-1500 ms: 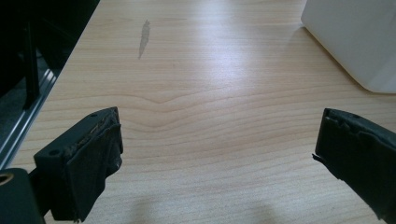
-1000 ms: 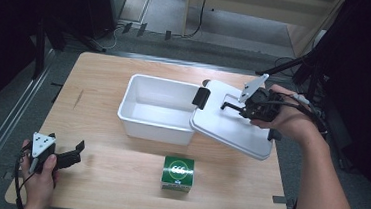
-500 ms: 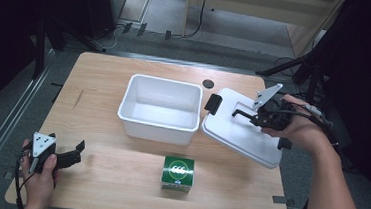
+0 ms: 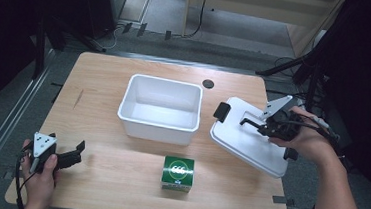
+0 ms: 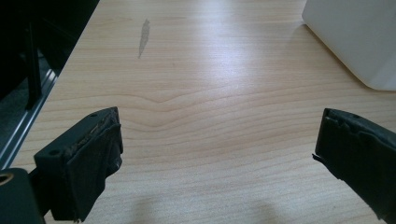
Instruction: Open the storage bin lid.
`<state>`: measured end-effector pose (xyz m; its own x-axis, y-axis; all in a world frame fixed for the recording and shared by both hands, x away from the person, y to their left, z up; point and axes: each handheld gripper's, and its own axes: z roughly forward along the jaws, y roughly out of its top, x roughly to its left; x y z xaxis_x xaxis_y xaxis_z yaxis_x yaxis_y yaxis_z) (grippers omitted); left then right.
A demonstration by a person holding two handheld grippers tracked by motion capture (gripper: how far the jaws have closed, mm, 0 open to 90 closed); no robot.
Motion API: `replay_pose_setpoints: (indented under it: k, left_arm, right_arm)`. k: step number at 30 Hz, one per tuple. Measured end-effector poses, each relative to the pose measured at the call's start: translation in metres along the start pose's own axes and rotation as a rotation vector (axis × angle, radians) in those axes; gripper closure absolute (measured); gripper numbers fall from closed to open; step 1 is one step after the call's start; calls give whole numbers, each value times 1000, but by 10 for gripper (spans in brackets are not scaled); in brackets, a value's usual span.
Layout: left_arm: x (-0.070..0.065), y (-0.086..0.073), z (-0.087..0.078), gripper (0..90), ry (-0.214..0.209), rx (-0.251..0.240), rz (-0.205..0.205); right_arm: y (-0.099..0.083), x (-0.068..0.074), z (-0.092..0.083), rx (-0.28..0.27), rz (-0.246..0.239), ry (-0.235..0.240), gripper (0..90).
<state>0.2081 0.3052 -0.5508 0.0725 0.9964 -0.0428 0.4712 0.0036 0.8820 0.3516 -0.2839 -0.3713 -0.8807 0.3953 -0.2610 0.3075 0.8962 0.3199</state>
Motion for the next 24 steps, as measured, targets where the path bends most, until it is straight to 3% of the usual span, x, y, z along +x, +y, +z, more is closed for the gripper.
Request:
replay_pose_setpoints:
  k: [7,24]
  left_arm:
    - [0,0,0,15,1,-3,3]
    - [0,0,-1,15,0,-7,3]
  right_arm:
    - [-8,5,16,33,15,2,853]
    - [-21,19,68,45,45,31,853]
